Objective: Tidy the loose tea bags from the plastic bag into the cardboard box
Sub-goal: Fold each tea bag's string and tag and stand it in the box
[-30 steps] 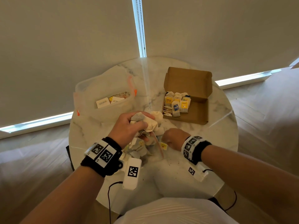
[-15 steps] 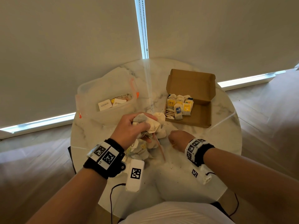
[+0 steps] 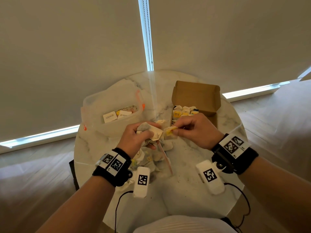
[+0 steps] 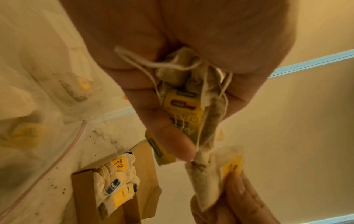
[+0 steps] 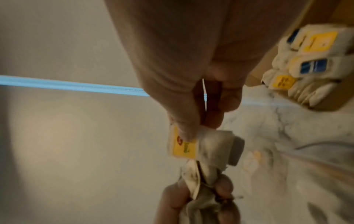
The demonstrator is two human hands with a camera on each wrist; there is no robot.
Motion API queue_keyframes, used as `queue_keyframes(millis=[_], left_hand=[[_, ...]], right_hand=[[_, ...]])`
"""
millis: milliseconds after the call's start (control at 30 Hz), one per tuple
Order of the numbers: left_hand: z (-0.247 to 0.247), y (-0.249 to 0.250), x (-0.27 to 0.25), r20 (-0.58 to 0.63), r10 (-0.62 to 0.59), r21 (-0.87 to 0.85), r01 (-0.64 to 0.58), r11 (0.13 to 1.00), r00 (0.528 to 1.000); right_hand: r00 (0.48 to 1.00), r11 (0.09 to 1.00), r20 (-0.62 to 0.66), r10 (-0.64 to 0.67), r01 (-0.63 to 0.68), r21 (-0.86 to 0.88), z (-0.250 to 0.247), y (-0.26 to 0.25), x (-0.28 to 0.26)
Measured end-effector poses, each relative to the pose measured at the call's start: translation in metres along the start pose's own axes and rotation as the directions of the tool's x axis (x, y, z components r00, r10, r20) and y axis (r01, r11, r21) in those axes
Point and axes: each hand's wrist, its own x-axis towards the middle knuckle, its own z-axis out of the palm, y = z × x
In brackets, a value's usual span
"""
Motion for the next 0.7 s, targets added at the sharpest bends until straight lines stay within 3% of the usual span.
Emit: queue_keyframes(millis=[233,467,700], left_hand=[[0.002,0.009,-0.002,0.096,0.049,-0.132,-0.036,0.991,0.994],[-0.001,0.008,0.000,0.130,0.046,-0.113,-0.031,0.993,0.990],[0.000,0.003,0.004,0.039,0.025,-0.065,-0.023,0.998,0.999]], right_hand=[[0.993,0.957,0.004,0.117,-0.114,0.266,0.008,-0.009,0.011],[0.985,0.967,-0.025,0.169,-0.161,0.199,0.004,-0.006,0.012],[0.943,0.964,-0.232,0.239,-0.201,0.174,-0.020,0.020,0.020]])
